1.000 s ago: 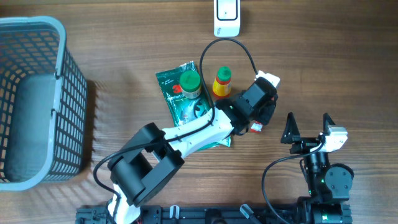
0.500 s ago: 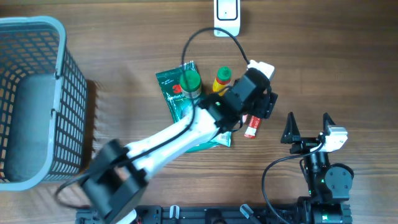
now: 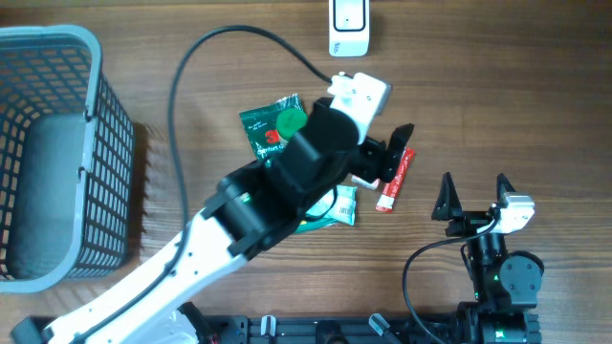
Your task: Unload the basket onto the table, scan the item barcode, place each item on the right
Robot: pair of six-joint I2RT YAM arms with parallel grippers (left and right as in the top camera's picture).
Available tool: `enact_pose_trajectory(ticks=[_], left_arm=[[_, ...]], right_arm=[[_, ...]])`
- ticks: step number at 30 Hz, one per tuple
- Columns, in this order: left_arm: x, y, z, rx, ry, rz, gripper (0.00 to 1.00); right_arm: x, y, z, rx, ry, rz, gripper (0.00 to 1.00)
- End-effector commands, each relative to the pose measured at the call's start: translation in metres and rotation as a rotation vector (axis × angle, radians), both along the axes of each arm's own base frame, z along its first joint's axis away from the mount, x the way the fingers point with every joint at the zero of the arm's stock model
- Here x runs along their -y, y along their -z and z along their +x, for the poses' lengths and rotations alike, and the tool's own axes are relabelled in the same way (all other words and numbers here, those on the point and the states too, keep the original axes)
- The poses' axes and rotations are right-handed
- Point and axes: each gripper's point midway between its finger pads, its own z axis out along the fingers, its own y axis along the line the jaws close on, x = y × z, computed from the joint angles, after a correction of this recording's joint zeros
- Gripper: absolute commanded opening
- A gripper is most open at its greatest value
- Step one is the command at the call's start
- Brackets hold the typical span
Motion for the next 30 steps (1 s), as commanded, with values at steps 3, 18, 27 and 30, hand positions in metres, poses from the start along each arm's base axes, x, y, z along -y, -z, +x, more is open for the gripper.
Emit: enact_pose_trajectory(ticks=[3,18,27,30], left_arm=[[-0.061,-0.045,-0.008,0.122,-0.155,0.018,0.96],[-0.219,-0.125,-0.047,0.344,-0.625,-0.032,1.00],[-0.320,-0.123,-0.094,0.353,-0.902,-0.045,1.00],[-0.329,-0.111,-0.097,0.330,-0.946,-0.003,1.00]], right_arm=[[-0.002,-0.001,0.000,0.004,-0.010,-0.014,1.00],[-0.002,-0.001,0.000,0.004,-0.010,-0.014,1.00],[-0.002,-0.001,0.000,0.004,-0.010,-0.014,1.00],[-0.002,-0.001,0.000,0.004,-0.010,-0.014,1.00]])
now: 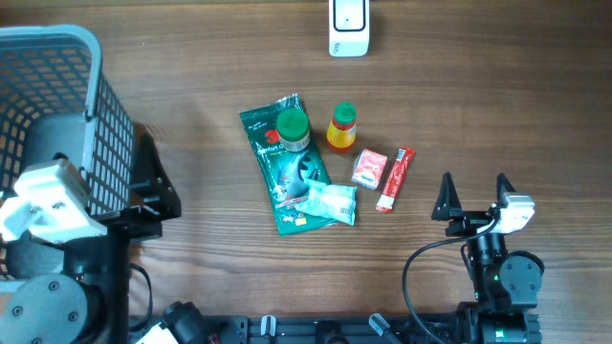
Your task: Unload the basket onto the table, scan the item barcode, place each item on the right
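Observation:
Several small items lie mid-table in the overhead view: a green packet [285, 177], a green-lidded jar [292, 126], a yellow bottle [341, 127], a small red-and-white box [370, 169], a red tube [395, 179] and a pale green sachet [331, 203]. The white scanner [348, 27] stands at the far edge. My left gripper [158, 191] is at the left beside the basket, far from the items; its jaws are too dark to read. Down at the lower right, my right gripper [473, 189] stands open and empty, right of the tube.
A grey mesh basket [96, 115] fills the far left, with the left arm's white wrist [53, 201] overlapping its front. Black rails run along the table's front edge.
My left arm was stretched over the items with its gripper by the red tube; now it is back at the left beside the basket. The bottle and small box show again. The right arm has not moved.

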Robot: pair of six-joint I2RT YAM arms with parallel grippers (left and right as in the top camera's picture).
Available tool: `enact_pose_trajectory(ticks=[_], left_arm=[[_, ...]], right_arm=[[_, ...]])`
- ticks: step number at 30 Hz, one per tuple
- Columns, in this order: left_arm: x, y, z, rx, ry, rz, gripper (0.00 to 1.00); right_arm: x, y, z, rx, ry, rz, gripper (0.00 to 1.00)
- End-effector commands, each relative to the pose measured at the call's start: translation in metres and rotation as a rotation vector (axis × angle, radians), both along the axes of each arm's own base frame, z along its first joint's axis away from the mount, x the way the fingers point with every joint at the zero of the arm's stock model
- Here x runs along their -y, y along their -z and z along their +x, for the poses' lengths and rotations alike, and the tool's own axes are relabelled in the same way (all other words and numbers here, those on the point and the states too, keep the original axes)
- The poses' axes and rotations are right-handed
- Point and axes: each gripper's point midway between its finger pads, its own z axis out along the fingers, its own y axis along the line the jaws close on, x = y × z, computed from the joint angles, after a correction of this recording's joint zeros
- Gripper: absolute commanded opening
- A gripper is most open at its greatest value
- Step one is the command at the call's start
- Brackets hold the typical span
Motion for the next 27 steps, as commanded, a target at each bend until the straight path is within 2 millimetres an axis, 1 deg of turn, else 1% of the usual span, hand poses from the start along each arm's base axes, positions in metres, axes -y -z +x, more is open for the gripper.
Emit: enact_pose_trajectory(ticks=[1,4,6,9,10,11,13,16,23,27], left_arm=[[-0.021,0.008,-0.004,-0.012,-0.126,-0.029,1.00],[-0.027,0.024,-0.008,-0.050,-0.154,-0.058,1.00],[-0.031,0.037,-0.012,-0.091,-0.169,-0.057,1.00],[-0.039,0.070,-0.022,-0.187,-0.187,-0.124,1.00],[-0.039,0.084,-0.027,-0.235,-0.185,-0.175,1.00],[-0.038,0.093,-0.030,-0.270,-0.183,-0.210,1.00],[-0.035,0.110,-0.037,-0.355,-0.159,-0.227,1.00],[-0.025,0.122,-0.041,-0.428,-0.112,-0.249,1.00],[-0.022,0.141,-0.041,-0.482,-0.120,-0.195,1.00],[-0.022,0.141,-0.041,-0.482,-0.120,-0.196,1.00]], right_arm=[[-0.002,-0.001,0.000,0.004,-0.010,-0.014,1.00],[-0.002,-0.001,0.000,0.004,-0.010,-0.014,1.00],[-0.002,-0.001,0.000,0.004,-0.010,-0.014,1.00],[-0.002,-0.001,0.000,0.004,-0.010,-0.014,1.00],[-0.002,-0.001,0.000,0.004,-0.010,-0.014,1.00],[-0.002,-0.001,0.000,0.004,-0.010,-0.014,1.00],[-0.002,-0.001,0.000,0.004,-0.010,-0.014,1.00],[-0.002,-0.001,0.000,0.004,-0.010,-0.014,1.00],[-0.002,-0.001,0.000,0.004,-0.010,-0.014,1.00],[-0.002,-0.001,0.000,0.004,-0.010,-0.014,1.00]])
